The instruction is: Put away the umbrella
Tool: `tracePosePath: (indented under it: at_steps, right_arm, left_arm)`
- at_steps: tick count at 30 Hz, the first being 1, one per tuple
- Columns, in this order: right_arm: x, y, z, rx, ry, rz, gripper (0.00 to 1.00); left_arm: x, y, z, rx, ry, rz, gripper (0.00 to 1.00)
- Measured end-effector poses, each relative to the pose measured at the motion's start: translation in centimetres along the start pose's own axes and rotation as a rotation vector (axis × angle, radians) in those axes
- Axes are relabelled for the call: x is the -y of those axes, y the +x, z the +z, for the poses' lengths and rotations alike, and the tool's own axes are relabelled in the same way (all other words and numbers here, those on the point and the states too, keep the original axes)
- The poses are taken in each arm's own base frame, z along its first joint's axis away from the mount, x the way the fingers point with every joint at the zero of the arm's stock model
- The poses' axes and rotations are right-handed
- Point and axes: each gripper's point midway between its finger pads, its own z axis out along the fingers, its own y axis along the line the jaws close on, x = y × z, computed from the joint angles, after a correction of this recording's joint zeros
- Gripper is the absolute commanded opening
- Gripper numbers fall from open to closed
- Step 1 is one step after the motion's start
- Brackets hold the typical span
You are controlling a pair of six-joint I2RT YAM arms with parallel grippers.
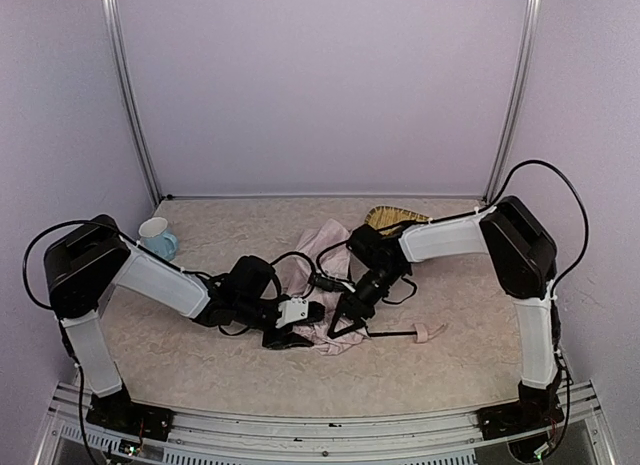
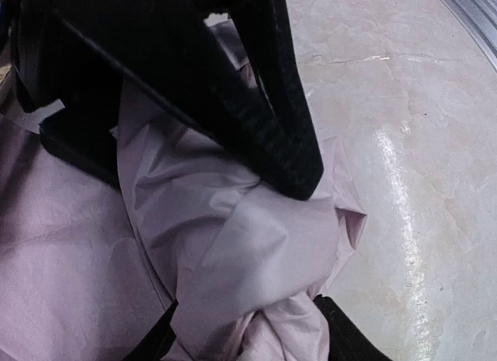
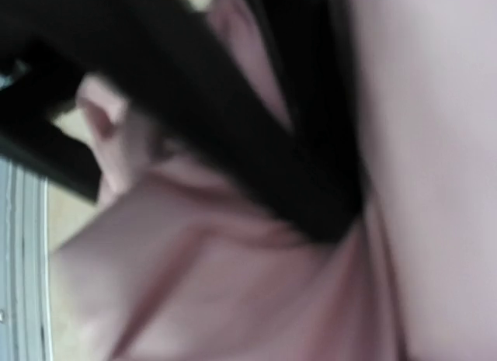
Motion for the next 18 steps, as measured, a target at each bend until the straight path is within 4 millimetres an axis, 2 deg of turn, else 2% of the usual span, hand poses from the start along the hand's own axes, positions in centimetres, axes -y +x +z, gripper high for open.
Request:
tracePosePath:
  at_steps: [3,7,13,16,18]
  right_arm:
    - [-0.6,-0.5,-1.6,0.045,0.049,-0.025,0.59]
    - [-1.5,-2.1,-5.1,0.137,0.154,-0.086,0.59]
    - [-2.7,-3.3,-10.2,0.261,0.426,-0.225,0.59]
    - [-3.5,-2.9,-10.8,0.292,0.565,-0.351,0.66]
    - [-5.0,-2.0,-9.4,0.28,0.612,-0.471,0.71]
  left_arm:
    - [-0.6,0.0,0.5,-0.001,0.034,-0.071,0.35]
    - [-1.3,-0.1,0.8,0.01,0.093,-0.169,0.26]
    - [-1.8,-0.3,0.8,0.039,0.197,-0.321,0.23]
    - [-2.1,-0.4,0.6,0.063,0.261,-0.405,0.21]
    - [-2.2,-0.4,0.4,0.087,0.31,-0.463,0.2]
